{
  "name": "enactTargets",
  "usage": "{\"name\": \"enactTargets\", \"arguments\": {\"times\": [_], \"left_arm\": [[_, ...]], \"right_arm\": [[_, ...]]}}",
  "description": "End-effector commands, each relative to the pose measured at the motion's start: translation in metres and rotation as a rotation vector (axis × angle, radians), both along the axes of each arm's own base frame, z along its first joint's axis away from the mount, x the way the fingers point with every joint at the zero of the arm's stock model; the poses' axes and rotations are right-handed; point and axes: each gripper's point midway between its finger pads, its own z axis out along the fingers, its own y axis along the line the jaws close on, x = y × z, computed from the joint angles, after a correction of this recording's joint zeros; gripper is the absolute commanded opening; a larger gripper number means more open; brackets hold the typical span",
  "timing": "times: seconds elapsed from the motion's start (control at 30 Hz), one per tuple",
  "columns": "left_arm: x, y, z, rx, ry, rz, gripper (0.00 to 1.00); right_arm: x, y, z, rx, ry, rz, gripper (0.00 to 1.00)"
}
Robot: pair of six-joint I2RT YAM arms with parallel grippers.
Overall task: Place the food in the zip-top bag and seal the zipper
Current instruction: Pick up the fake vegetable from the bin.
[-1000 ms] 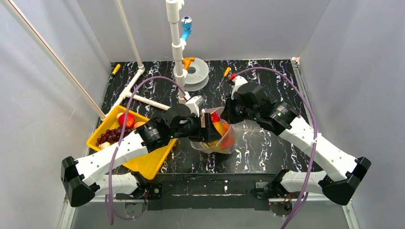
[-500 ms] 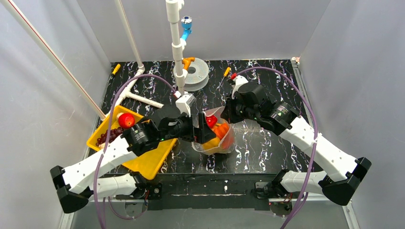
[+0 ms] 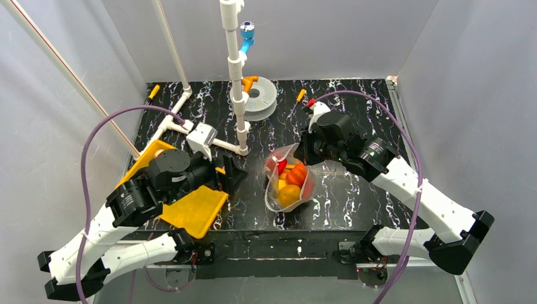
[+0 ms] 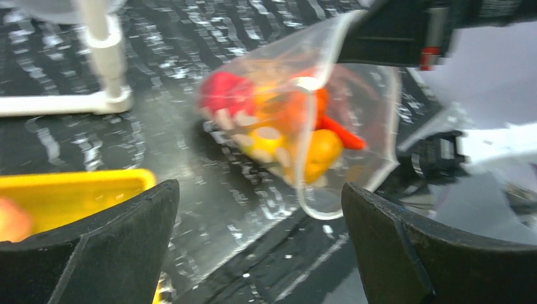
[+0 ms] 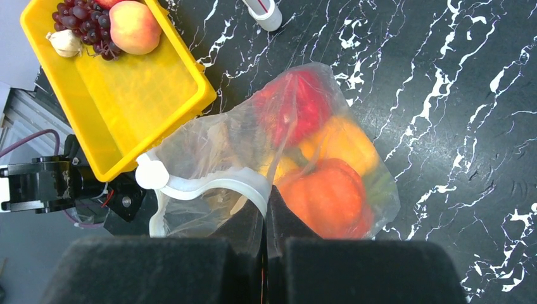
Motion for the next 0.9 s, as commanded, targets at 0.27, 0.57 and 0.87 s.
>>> {"name": "enactTargets", "arguments": {"times": [0.27, 0.57, 0.87], "left_arm": [[0.048, 0.141, -0.055, 0.388, -0.026, 0.593, 0.99], [0.068, 0.177, -0.115, 0.322, 0.278, 0.813, 0.99], [0.063, 0.254, -0.153, 0.353, 0.42, 1.287, 0.99]], "right_arm": [[0.002, 0.004, 0.026, 0.077, -0.063, 0.001, 0.01], [-0.003, -0.003, 0.029, 0.088, -0.065, -0.008, 0.01], [-0.005, -0.008, 0.027, 0.086, -0.069, -0.018, 0.01]]}}
